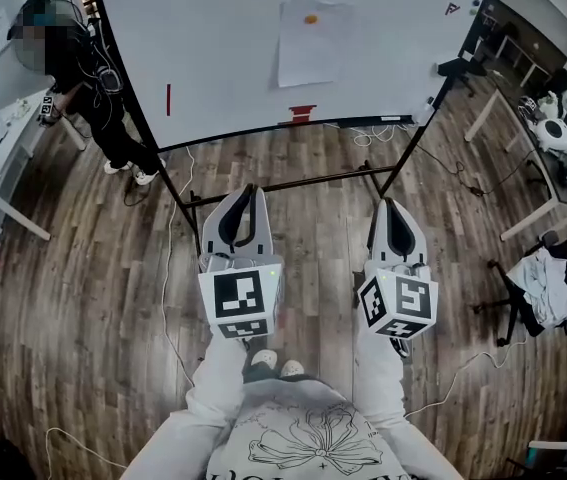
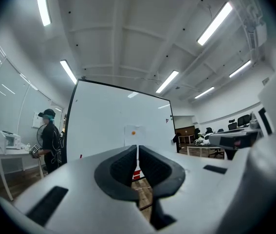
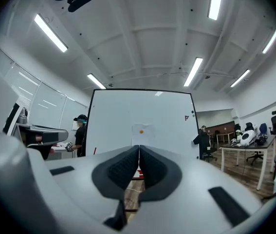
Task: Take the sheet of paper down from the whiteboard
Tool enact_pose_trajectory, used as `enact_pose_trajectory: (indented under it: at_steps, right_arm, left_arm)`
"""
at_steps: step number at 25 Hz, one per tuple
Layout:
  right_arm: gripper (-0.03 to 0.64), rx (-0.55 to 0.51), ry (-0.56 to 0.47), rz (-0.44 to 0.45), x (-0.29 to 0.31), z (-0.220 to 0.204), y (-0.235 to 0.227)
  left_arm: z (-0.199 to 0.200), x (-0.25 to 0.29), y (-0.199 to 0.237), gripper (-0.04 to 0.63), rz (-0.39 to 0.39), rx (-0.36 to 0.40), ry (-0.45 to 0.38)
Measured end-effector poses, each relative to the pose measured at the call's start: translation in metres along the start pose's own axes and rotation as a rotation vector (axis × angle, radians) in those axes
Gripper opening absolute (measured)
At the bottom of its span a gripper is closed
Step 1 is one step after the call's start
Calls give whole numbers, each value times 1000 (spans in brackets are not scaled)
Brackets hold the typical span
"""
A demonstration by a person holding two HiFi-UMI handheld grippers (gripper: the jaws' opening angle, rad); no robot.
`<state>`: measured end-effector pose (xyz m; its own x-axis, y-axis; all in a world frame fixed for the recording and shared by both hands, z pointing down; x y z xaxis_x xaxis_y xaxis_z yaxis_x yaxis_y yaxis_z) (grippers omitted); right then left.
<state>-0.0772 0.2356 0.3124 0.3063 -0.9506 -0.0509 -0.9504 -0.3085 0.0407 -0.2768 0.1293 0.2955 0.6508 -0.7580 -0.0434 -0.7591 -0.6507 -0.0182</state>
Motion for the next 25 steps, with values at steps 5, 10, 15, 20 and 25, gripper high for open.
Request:
enact_pose_trajectory:
  at_steps: [5,10,15,20,25]
  right_arm:
    - [3,-3,8,30,2,-8,-11]
    - [3,-13,24,67,7,-17,-20]
    - [3,-3,30,90,26,-22,-30]
    - [3,-4,35,92,58,-30,-40]
    - [3,3,23,82,111,-33,-55]
  left_arm:
    - [-7,3,-13,14,10,8,14]
    - [-15,9,-25,14,34,-1,28]
    - [-21,31,-36,14,28,7,48]
    - [-27,67,-34,14,21,4,44]
    - [-30,124,-26,14,8,12,39]
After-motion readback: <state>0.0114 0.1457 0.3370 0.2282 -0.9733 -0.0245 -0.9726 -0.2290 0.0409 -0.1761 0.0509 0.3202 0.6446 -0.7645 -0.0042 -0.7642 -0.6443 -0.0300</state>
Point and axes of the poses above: the fingertips, and each gripper's own axes: x forward along the fingers, y to its left, z out of its top, the point moved 6 cm from there along -x, backward along the fingers, and after that the axes turned 2 degrees about -x, right-handed, at the moved point
